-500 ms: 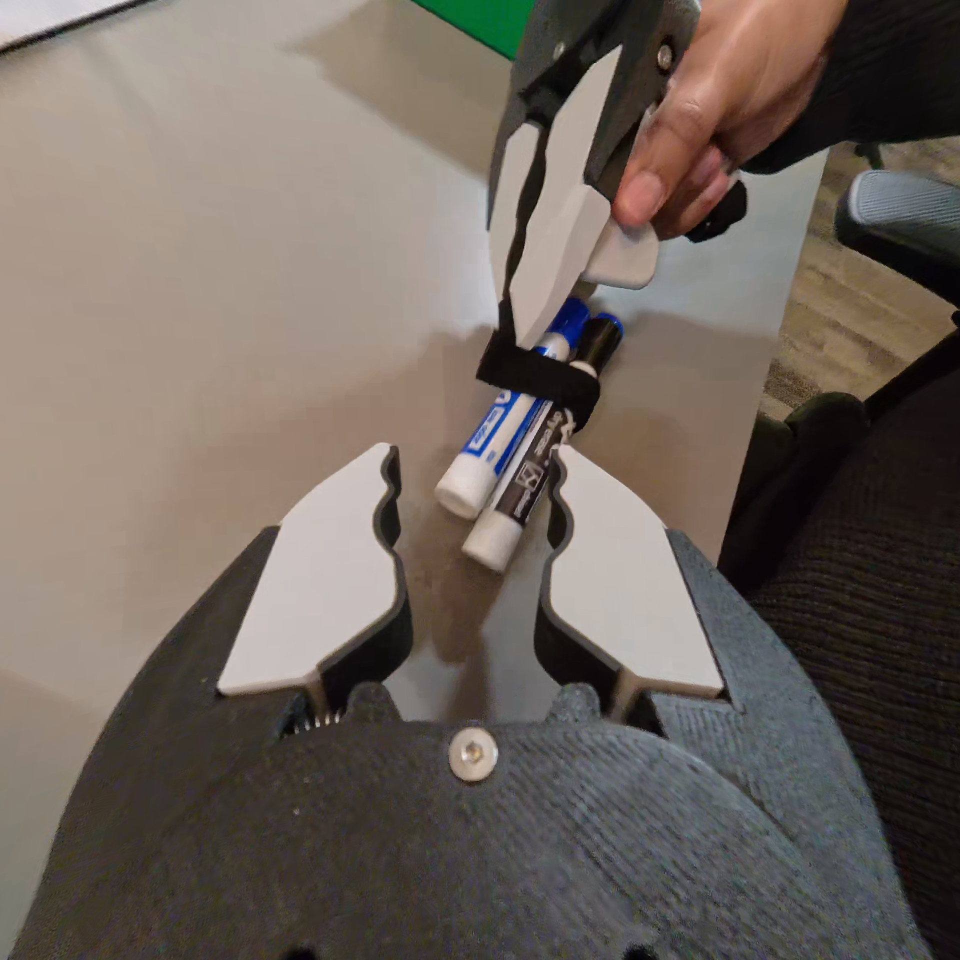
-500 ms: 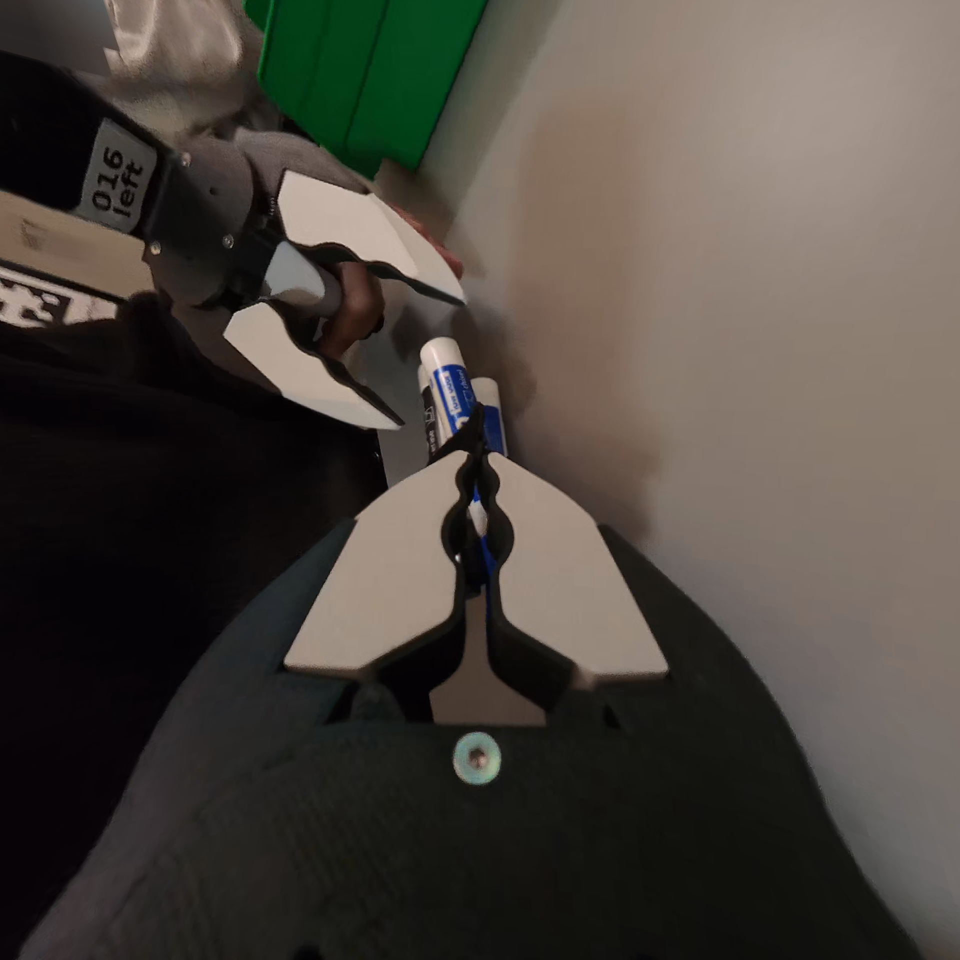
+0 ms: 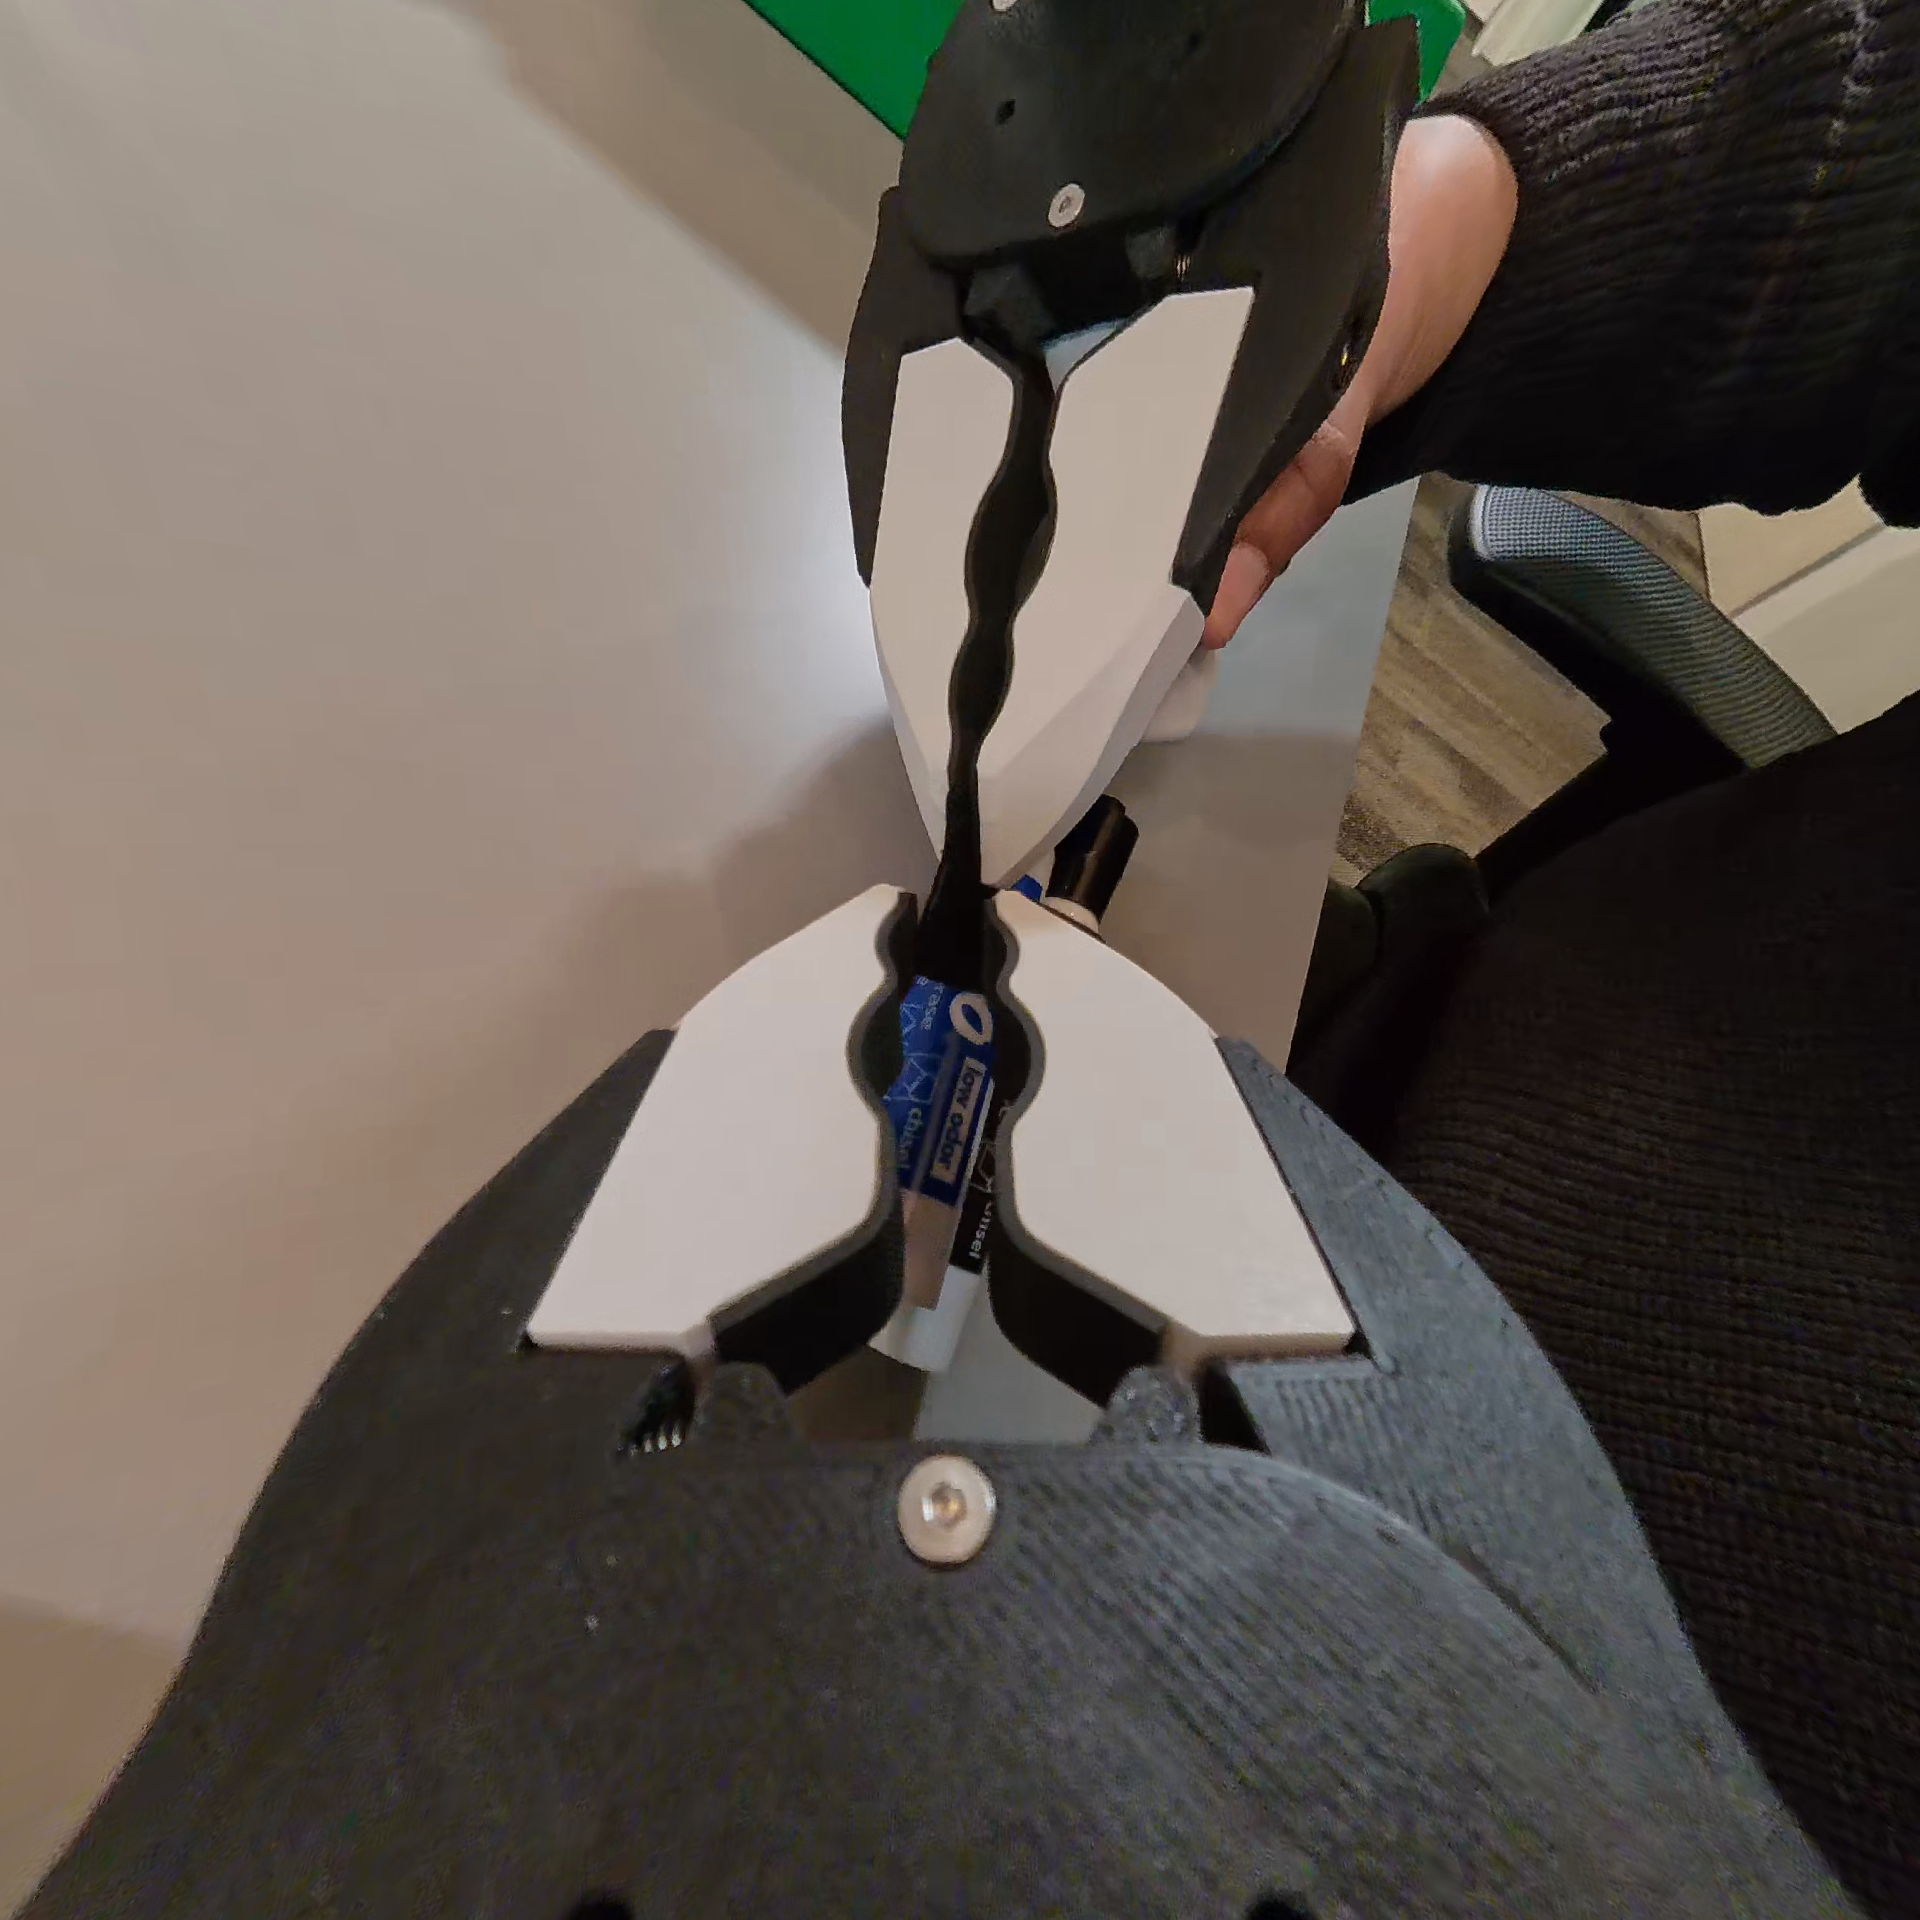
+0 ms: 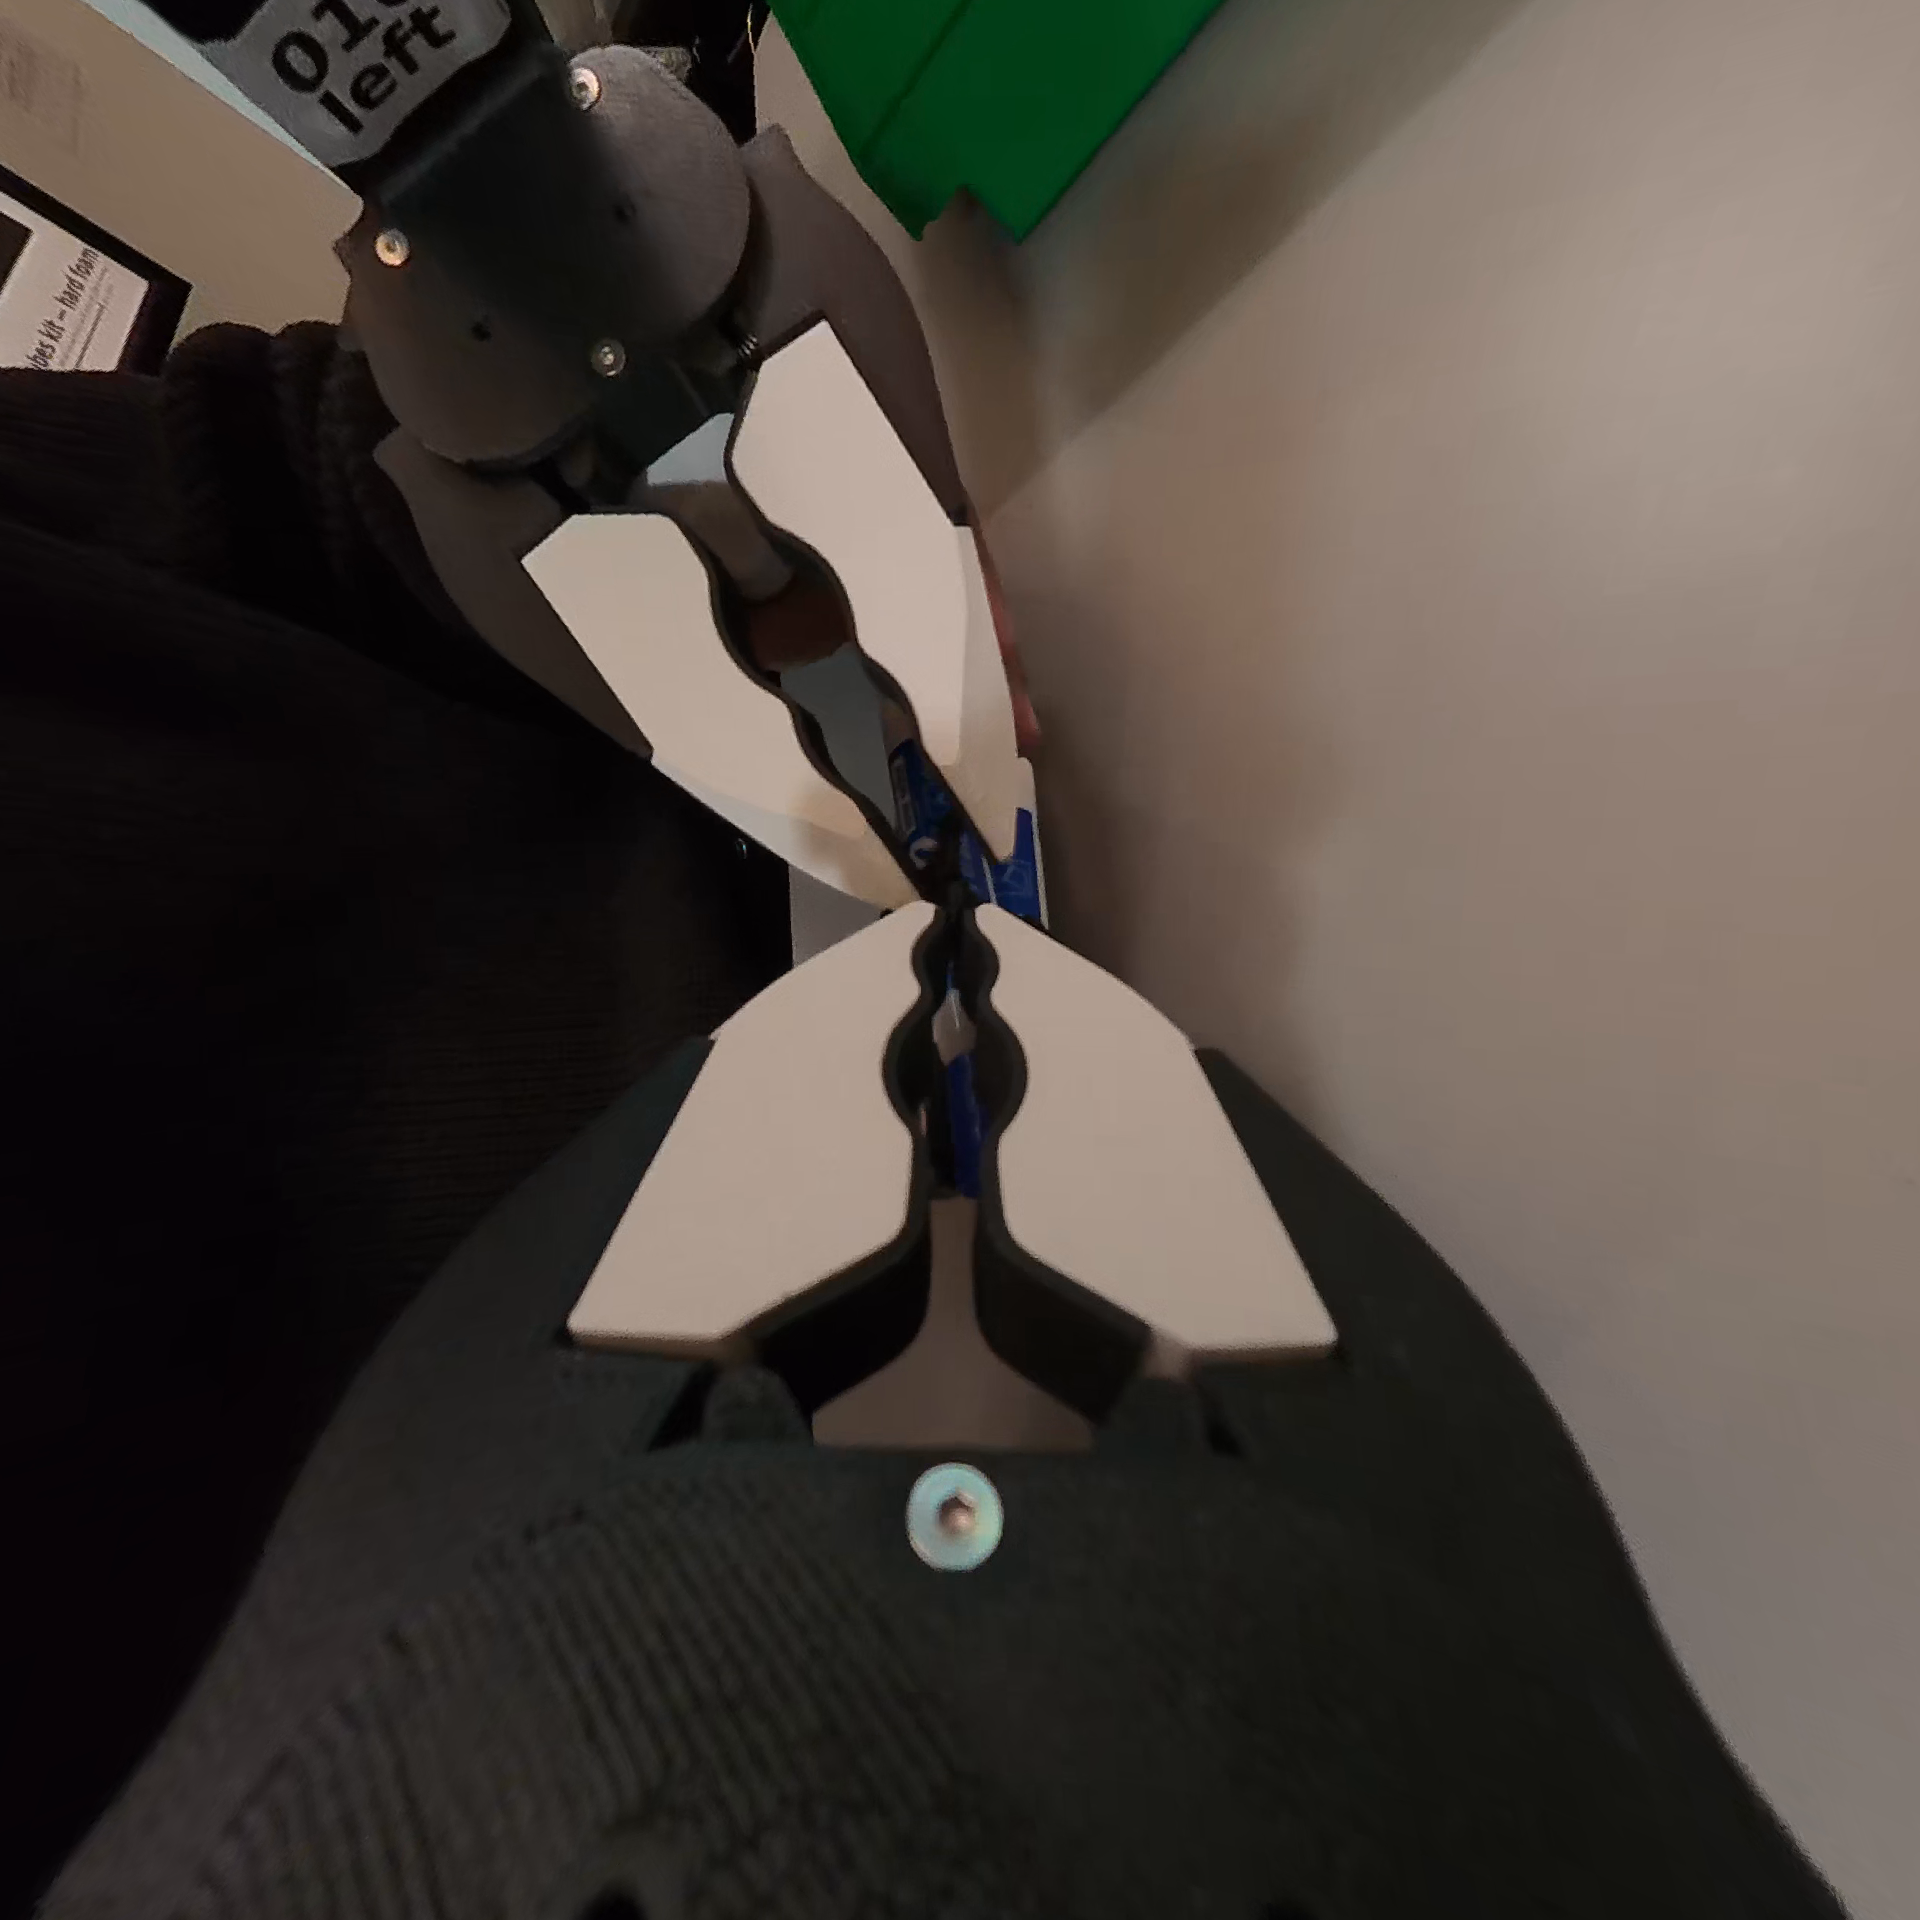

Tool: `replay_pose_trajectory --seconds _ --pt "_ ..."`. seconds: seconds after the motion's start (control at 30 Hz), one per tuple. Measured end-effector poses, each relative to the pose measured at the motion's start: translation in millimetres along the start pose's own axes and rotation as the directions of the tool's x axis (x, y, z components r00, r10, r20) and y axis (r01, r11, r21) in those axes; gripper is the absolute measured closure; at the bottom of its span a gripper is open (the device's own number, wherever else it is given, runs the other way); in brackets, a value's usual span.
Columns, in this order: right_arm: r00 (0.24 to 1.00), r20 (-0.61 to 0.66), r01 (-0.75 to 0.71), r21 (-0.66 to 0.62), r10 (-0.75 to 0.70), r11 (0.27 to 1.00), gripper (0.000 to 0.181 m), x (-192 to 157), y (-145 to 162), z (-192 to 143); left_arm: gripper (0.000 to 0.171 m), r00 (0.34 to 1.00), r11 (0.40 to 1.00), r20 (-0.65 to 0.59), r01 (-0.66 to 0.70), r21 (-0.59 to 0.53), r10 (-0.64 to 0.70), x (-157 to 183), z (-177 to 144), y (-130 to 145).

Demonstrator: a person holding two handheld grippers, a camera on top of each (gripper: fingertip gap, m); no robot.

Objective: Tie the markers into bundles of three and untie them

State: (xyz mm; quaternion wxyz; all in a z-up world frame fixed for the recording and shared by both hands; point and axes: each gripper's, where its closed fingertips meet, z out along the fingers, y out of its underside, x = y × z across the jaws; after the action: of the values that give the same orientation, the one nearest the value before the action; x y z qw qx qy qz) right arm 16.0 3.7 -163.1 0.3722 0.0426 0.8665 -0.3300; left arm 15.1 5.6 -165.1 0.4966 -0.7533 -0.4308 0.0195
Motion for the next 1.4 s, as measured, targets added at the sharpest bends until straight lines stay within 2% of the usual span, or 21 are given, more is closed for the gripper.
replay_pose_trajectory --seconds 0.1,0.23,0.4,0.47,0.57,0.63,0.8,0.93,1.4 --pt "1.0 0.012 -0.015 0.014 0.015 1.0 0.179 0.0 0.9 0.0 0.168 1.0 1.0 -0.023 0.008 0.006 -0.008 3.2 -0.5 -1.5" --pt "0.999 0.006 -0.046 0.075 0.046 0.996 0.177 2.5 -0.2 -0.5 0.168 1.0 1.0 -0.018 0.025 -0.006 -0.025 1.8 0.2 -1.5" --pt "0.997 -0.034 -0.068 0.102 0.071 0.993 0.148 4.6 3.3 -3.8 0.169 1.0 1.0 -0.022 0.02 -0.017 -0.02 3.5 1.4 0.0" --pt "0.996 -0.087 -0.024 0.078 0.031 0.997 0.141 5.6 8.4 -3.4 0.169 1.0 1.0 -0.004 0.011 -0.009 -0.011 1.7 1.6 -1.2" --pt "0.966 -0.24 0.105 0.015 -0.099 0.994 0.136 13.2 14.9 -1.0 0.169 1.0 1.0 -0.007 0.026 0.004 -0.026 1.9 2.0 -3.2" --pt "0.921 -0.335 0.204 -0.017 -0.198 0.979 0.138 16.3 13.3 1.0 0.169 0.999 0.999 0.0 0.033 0.017 -0.033 0.8 2.1 -4.9" --pt "0.783 -0.456 0.429 -0.098 -0.424 0.898 0.143 15.0 8.0 7.3 0.169 0.999 0.999 -0.008 0.046 0.029 -0.046 2.4 2.7 -6.0" --pt "0.713 -0.493 0.504 -0.133 -0.498 0.853 0.148 15.1 6.6 8.6 0.17 1.0 0.999 -0.004 0.029 0.034 -0.029 3.6 2.4 -7.0" --pt "0.72 -0.479 0.521 -0.106 -0.502 0.847 0.155 12.7 6.7 9.6 0.169 0.999 0.999 0.038 -0.013 0.04 0.011 -0.8 2.0 -6.7"
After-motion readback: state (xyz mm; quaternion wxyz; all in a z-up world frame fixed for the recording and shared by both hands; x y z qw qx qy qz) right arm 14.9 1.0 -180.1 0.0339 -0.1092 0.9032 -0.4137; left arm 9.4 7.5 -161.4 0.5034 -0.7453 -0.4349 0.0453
